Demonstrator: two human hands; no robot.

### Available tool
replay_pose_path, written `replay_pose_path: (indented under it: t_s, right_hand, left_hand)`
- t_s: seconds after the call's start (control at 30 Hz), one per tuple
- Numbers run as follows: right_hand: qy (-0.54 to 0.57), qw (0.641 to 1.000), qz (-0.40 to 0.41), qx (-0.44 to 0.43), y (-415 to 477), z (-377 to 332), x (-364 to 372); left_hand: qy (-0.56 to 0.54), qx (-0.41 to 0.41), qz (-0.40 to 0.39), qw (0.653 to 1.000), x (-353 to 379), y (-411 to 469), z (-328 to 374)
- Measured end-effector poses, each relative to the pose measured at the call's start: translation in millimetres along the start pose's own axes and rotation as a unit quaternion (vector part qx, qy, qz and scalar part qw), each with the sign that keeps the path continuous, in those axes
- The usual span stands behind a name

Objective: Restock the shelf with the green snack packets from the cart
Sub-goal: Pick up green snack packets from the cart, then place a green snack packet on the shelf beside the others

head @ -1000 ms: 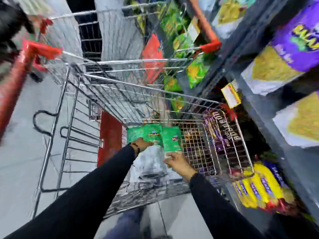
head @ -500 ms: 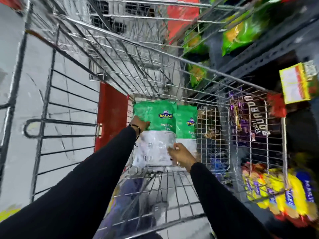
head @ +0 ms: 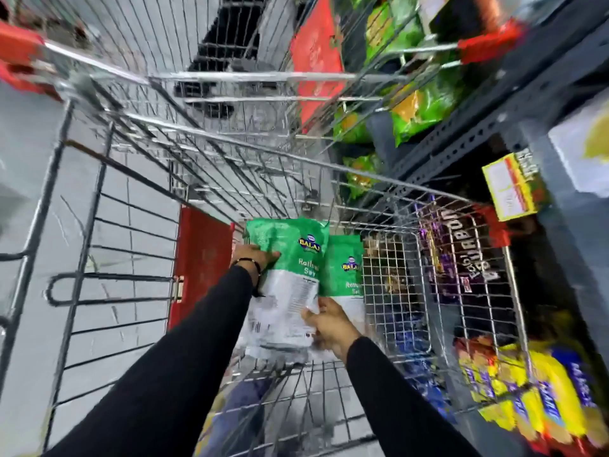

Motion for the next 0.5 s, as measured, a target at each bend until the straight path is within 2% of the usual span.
replay_pose_path:
  t_s: [0.13,0.33,0.5]
  right_hand:
    - [0.038,0.996,0.007,-0.078,-38.3,-22.3,-17.0]
    - [0.099,0.976,0.051,-0.187,-118.9,-21.4,-78.3]
    - [0.189,0.918,0.156,-0.312,-195.8,19.1,-159.3]
  left_hand:
    - [-0.003,0.060,-0.040,0.997,-4.9,-27.9,43.7]
    - [-0.026,0.156,-0.129,0.979,17.2,-131.7,108.4]
    - [-0.012,0.260,-0.272,0.926,88.5,-268.9,147.0]
Point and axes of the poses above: each hand's wrist, its own y-axis towards the middle knuckle, its own x-axis out of the palm, z = x × y, the point moved 8 cm from there along y, towards the middle knuckle, and after that the axes turned 4 degrees about -y, right-handed, at the moved point
